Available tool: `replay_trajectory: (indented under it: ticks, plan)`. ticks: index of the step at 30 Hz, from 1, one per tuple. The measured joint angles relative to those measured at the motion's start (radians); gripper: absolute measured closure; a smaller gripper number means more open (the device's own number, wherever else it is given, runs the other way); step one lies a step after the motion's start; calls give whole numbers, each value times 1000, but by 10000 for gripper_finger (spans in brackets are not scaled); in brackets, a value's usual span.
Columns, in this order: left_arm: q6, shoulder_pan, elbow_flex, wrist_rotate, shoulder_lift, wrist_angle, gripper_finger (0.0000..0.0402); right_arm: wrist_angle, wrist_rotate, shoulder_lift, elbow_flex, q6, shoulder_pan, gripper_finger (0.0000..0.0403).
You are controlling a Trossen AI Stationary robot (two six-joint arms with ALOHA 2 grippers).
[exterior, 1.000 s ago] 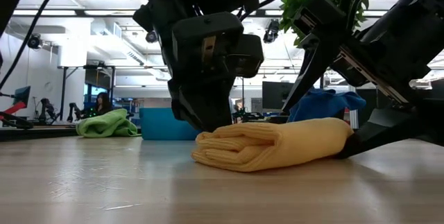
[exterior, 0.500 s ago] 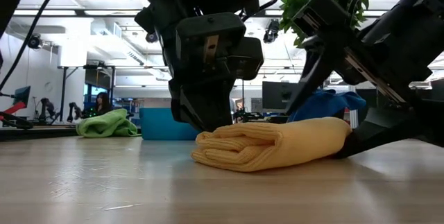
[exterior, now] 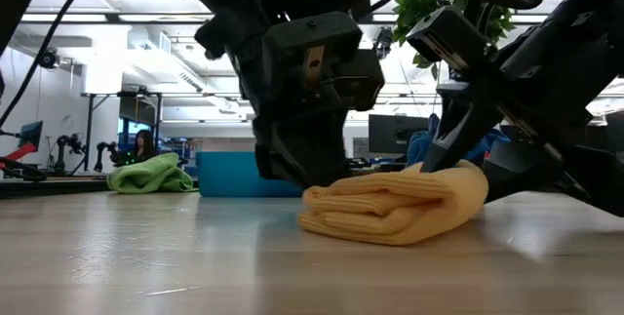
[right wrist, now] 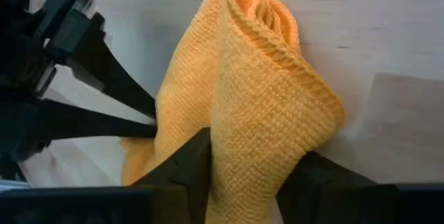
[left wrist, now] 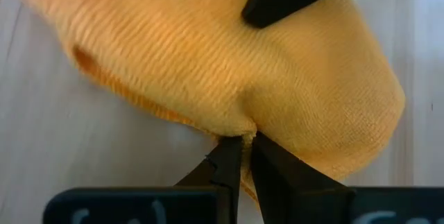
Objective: Fold microfiber towels
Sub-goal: Put the orange microfiber cloth into the blue bin
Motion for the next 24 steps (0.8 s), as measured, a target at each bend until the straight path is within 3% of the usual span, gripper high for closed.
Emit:
replay_trajectory:
  ticks: [4,8,15,24]
  plan:
    - [65,3,1,-9,-21,39,360,3,0,0,0,-9,0,311]
    - [94,16,-5,-34,-55,15,313,4,0,-1,0,-25,0,339]
    - [96,54,-6,-36,-117,-152,230,6,-2,-5,0,-117,1,366]
    - [187,78,-9,-32,-189,-404,210,7,-7,-63,2,-318,-2,382]
